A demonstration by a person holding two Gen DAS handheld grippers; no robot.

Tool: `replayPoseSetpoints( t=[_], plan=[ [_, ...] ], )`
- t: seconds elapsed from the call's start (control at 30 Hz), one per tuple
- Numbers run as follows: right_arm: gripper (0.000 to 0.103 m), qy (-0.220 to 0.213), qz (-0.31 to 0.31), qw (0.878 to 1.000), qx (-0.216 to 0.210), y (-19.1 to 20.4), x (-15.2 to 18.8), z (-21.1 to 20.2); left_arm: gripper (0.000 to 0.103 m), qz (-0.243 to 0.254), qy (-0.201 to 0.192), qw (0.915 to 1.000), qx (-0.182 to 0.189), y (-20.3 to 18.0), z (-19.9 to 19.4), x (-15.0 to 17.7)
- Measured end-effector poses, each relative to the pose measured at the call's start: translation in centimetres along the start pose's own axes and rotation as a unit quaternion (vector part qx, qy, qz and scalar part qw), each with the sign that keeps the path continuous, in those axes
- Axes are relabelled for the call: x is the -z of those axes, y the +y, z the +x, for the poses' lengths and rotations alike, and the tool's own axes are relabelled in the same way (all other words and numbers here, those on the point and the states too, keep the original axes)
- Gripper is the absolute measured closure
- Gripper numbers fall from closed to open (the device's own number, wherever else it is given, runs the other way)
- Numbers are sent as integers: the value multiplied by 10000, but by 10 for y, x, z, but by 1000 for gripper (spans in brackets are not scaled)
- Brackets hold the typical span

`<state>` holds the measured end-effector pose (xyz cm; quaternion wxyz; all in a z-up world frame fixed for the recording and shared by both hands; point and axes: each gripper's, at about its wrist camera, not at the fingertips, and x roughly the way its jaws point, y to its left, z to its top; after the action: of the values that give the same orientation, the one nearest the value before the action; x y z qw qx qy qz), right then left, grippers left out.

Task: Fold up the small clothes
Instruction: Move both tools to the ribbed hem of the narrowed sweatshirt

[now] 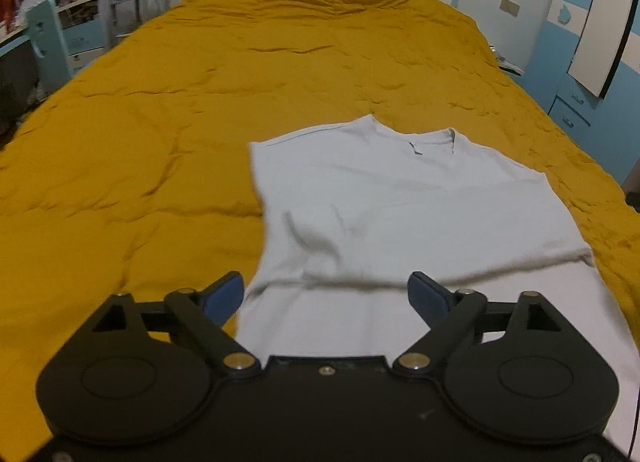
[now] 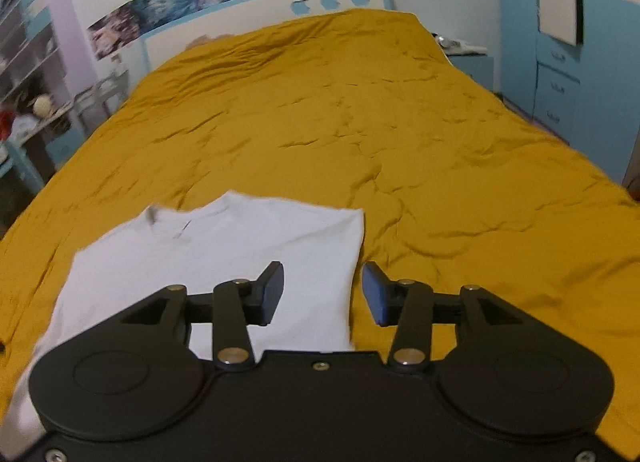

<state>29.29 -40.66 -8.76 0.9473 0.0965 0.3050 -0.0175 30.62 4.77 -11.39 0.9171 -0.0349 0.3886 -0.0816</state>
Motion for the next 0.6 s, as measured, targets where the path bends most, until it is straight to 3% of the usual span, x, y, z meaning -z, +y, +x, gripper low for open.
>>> replayPoseSetpoints(
  t=[0.27, 0.6],
  plan=[
    [52, 155, -216, 9991, -341, 20, 62, -100, 8, -78, -2, 10000, 57, 12, -76, 64],
    [52, 754, -123, 9968, -222, 10, 158, -137, 8, -335, 373, 9987, 103, 29, -101, 143]
  ],
)
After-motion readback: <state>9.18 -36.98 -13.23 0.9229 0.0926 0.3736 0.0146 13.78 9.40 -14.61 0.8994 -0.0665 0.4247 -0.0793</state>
